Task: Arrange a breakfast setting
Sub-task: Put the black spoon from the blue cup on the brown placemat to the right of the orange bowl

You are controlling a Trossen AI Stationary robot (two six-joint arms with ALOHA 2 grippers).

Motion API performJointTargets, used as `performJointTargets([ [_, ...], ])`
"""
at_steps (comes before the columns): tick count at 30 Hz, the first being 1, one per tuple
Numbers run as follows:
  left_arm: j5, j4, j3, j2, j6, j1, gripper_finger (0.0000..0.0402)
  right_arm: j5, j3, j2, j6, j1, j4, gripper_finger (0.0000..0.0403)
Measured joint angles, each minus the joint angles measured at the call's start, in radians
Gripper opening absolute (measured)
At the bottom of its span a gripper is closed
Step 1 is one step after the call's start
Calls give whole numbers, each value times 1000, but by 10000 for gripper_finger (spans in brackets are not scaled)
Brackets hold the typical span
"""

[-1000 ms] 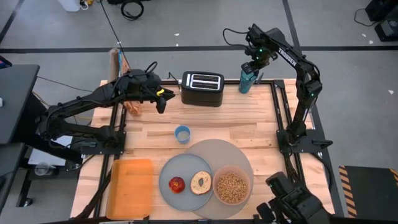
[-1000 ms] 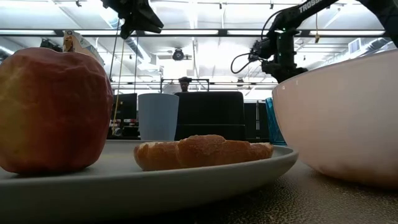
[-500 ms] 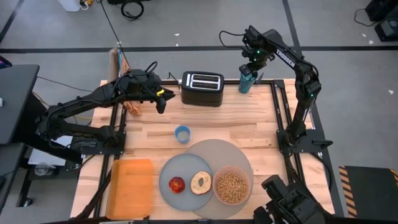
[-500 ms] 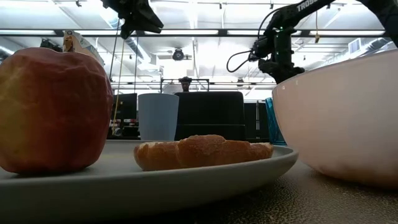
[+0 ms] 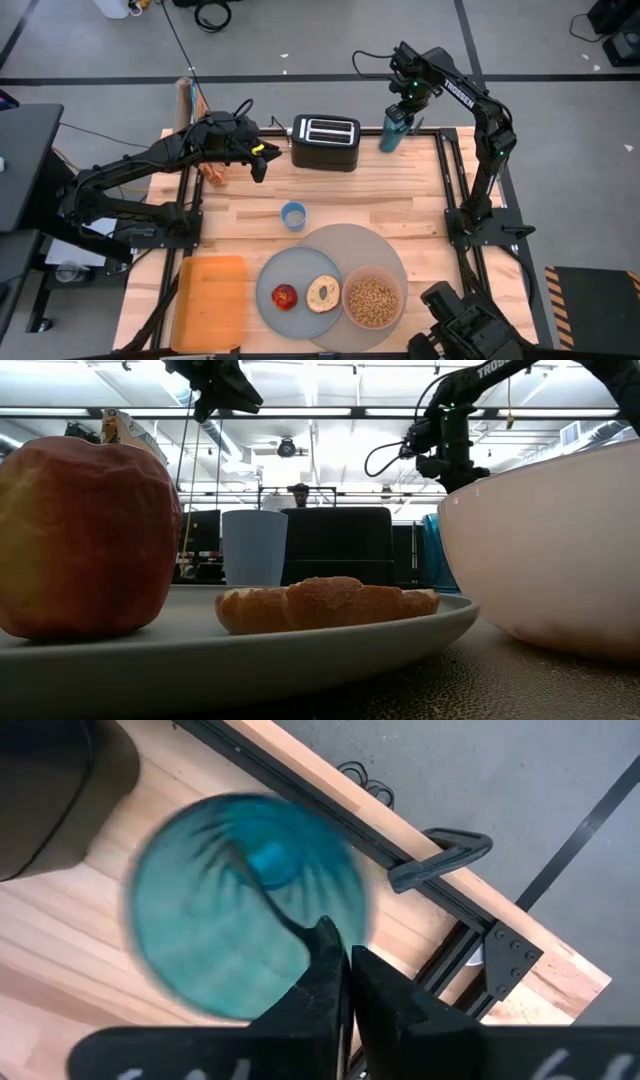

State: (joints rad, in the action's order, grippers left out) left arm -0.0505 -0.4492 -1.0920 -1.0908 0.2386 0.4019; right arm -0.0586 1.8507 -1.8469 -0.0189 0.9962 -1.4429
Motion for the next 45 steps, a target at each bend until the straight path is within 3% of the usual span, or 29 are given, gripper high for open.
performJointTargets([
  [21,0,0,0,0,1,0,93,3,6,0,-26,-46,-37,25],
  [45,0,16,1,0,11,0,93,-26,258,43,-77,-46,-128,25],
])
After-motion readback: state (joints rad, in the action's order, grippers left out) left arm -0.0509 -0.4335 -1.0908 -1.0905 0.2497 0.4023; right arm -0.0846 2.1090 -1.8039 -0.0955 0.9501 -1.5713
